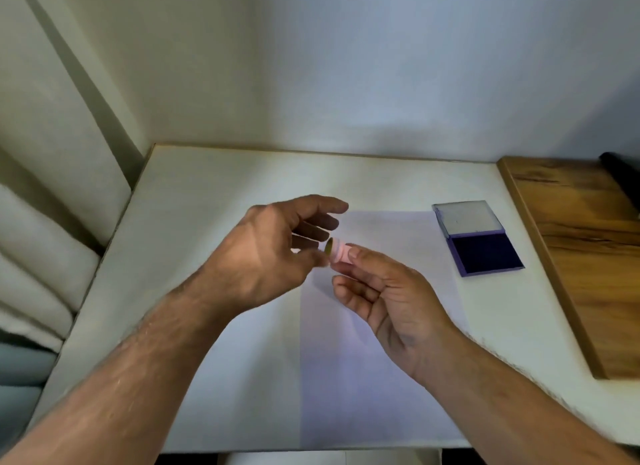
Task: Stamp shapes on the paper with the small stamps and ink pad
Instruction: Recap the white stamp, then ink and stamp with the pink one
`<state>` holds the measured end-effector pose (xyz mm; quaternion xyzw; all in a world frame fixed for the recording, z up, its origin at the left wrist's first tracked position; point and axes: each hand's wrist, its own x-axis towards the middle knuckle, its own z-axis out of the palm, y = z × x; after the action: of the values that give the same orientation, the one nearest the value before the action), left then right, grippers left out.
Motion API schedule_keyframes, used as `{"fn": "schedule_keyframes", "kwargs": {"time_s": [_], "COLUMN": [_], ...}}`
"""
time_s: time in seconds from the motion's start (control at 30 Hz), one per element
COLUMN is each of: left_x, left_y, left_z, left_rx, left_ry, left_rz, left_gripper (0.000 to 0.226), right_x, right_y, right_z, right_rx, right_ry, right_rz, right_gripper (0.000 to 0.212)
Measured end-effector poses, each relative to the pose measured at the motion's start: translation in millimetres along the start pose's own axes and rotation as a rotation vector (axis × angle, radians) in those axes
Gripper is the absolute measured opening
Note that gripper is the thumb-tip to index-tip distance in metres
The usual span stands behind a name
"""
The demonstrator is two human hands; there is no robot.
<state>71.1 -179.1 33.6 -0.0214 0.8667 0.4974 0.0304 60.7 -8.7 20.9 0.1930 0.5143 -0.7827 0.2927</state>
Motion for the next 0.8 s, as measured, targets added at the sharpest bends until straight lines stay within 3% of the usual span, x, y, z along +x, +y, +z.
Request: {"fn": "schedule_keyframes", "kwargs": {"time_s": [0.2, 0.47, 0.67, 0.8], "left_x": [3.1, 3.6, 2.4, -3.7], "left_y": [2.0, -0.6, -1.1, -4.4], "left_z": [6.0, 9.2, 2.2, -1.9], "left_rx": [0.022, -0.124, -0.202, -0.210], "left_ry": [-0.007, 0.074, 0.084, 0.036], "left_rz": [-0.067, -0.131, -0.167, -0.212], "left_gripper": [0.031, 0.030, 0.032, 0.032], "right_x": [8.4, 17.3, 18.6, 18.8], "right_y": [-4.4, -9.6, -13.3, -7.1], "right_z": [-6.8, -13.5, -12.3, -10.2], "right_rx": [-0.062, -0.029, -0.049, -0.182], "right_ry": [-0.016, -0.081, -0.131, -0.126], "right_rz": [0.041, 0.008, -0.016, -0.079], "right_gripper": [0.025, 0.015, 0.030, 0.014]}}
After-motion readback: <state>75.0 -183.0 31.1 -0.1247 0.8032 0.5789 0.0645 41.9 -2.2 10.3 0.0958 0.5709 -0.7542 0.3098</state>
